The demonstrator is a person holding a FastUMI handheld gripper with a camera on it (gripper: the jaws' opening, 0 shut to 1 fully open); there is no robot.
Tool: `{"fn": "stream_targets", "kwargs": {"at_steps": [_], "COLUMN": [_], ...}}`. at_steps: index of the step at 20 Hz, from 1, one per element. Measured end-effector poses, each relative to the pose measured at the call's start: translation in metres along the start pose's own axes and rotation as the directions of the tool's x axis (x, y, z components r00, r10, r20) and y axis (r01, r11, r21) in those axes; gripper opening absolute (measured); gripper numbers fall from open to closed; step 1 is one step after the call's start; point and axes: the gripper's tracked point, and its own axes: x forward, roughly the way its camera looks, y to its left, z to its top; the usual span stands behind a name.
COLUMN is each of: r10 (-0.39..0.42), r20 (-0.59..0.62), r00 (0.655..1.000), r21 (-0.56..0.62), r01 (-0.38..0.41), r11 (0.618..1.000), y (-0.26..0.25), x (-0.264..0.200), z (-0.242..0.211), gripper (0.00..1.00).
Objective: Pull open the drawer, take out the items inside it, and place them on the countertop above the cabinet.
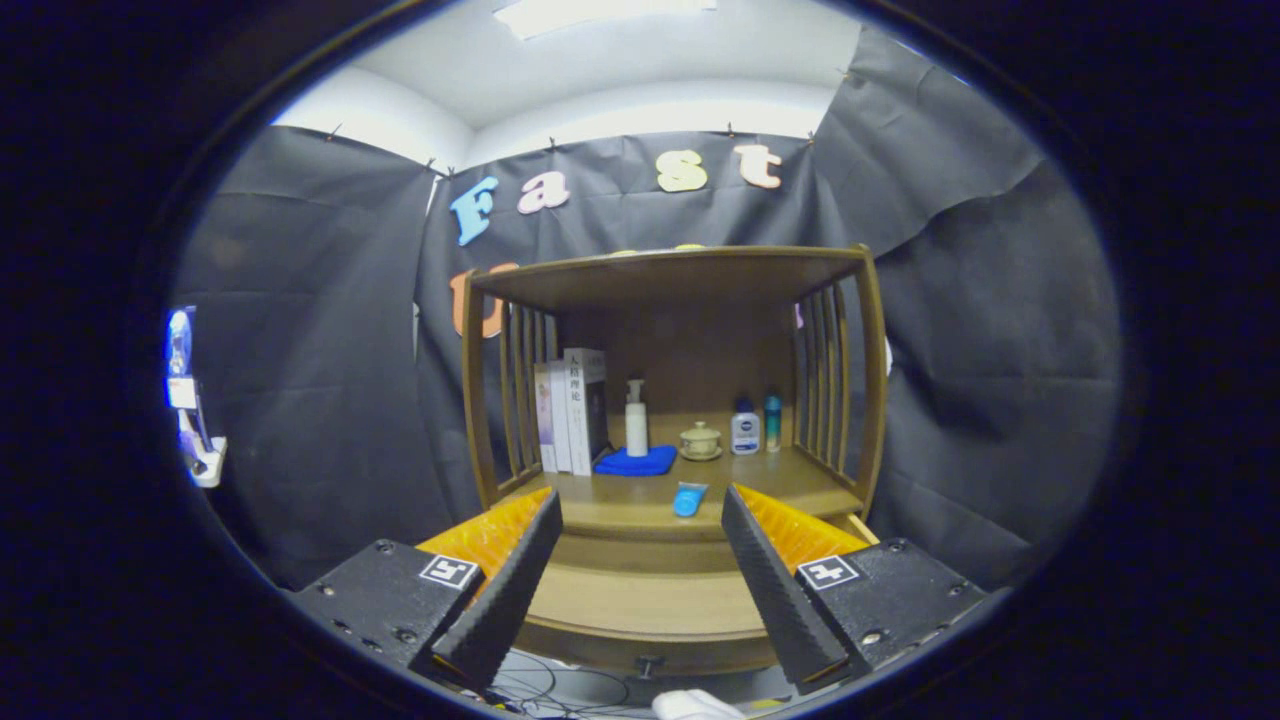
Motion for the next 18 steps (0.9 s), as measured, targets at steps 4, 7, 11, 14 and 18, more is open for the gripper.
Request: {"fn": "stream_targets", "kwargs": {"at_steps": [4, 7, 11, 14, 18], "r10": [-0.038, -0.047, -0.060, -0.063, -0.070], "r20": [-0.006, -0.057, -0.103, -0.145, -0.180], "r00": [0.999, 0.997, 0.993, 0.987, 0.981], "r21": [0.007, 0.021, 0.018, 0.000, -0.013], "r01": [0.038, 0.048, 0.063, 0.063, 0.068], "r11": [0.999, 0.999, 0.998, 0.998, 0.998], "y": [-0.008, -0.010, -0.017, -0.018, -0.020], "x": [-0.008, -0.010, -0.014, -0.014, -0.009], "z": [-0.034, -0.066, -0.114, -0.149, -0.179], "gripper": [1.00, 1.00, 1.00, 1.00, 1.00]}}
